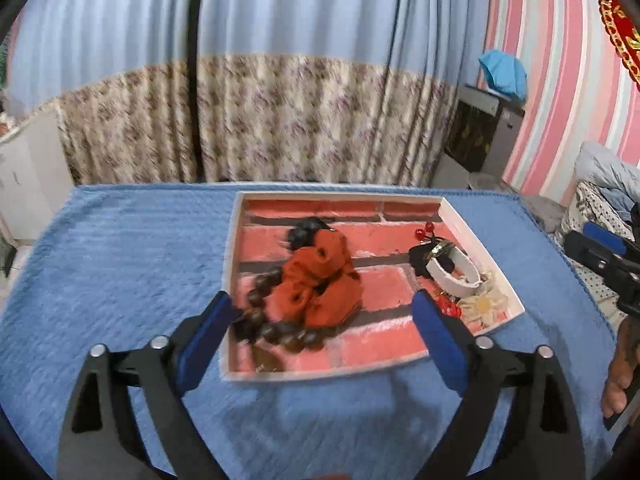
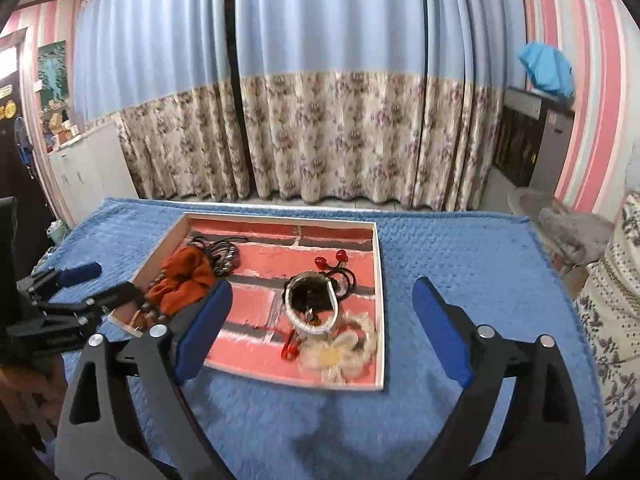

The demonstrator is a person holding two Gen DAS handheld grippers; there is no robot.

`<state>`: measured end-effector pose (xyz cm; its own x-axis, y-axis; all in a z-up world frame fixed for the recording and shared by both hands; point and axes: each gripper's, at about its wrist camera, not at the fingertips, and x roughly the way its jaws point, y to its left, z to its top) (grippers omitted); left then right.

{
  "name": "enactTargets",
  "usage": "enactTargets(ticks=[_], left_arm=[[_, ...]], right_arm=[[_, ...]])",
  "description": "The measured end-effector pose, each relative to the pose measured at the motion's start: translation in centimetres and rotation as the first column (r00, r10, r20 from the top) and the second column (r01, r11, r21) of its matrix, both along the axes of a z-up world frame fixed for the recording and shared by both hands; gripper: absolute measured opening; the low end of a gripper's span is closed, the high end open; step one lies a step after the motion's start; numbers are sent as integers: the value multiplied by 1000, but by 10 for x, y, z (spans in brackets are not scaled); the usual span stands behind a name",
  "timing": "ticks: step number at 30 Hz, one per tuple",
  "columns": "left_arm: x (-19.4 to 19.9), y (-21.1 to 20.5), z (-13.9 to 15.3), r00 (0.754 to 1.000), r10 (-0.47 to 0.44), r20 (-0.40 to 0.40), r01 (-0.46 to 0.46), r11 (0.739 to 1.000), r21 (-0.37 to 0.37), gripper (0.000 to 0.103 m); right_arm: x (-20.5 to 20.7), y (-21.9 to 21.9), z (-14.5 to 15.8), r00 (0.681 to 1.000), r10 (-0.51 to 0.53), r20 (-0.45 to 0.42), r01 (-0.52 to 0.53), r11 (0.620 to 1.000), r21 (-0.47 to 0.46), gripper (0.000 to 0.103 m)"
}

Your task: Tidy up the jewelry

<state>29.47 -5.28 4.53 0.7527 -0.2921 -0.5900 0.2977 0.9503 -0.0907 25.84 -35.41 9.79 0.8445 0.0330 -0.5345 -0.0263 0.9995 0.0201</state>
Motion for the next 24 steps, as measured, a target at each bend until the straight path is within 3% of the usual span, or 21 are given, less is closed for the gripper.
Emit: enactTargets(ticks=[4,11,14,18,24], left_arm=[[-46,22,-7,998,51,47,-52,998,30,96],[-113,55,-31,990,109,88,-113,993,38,99],[-132,64,-39,989,115,88,-117,993,25,99],[-150,65,-46,978,137,156,-143,989,32,99],[-156,61,-56,974,136,182,-143,989,29,99]], right_arm=[[-50,4,-11,999,-15,35,15,1000,-11,97],[-111,21,-55,1000,-24,6,24,999,36,98],[-125,32,-70,1000,-23,-2,23,999,48,98],[-134,46,-87,1000,-17,-2,17,999,32,98],[-131,49,-100,1000,-12,5,12,999,45,98]])
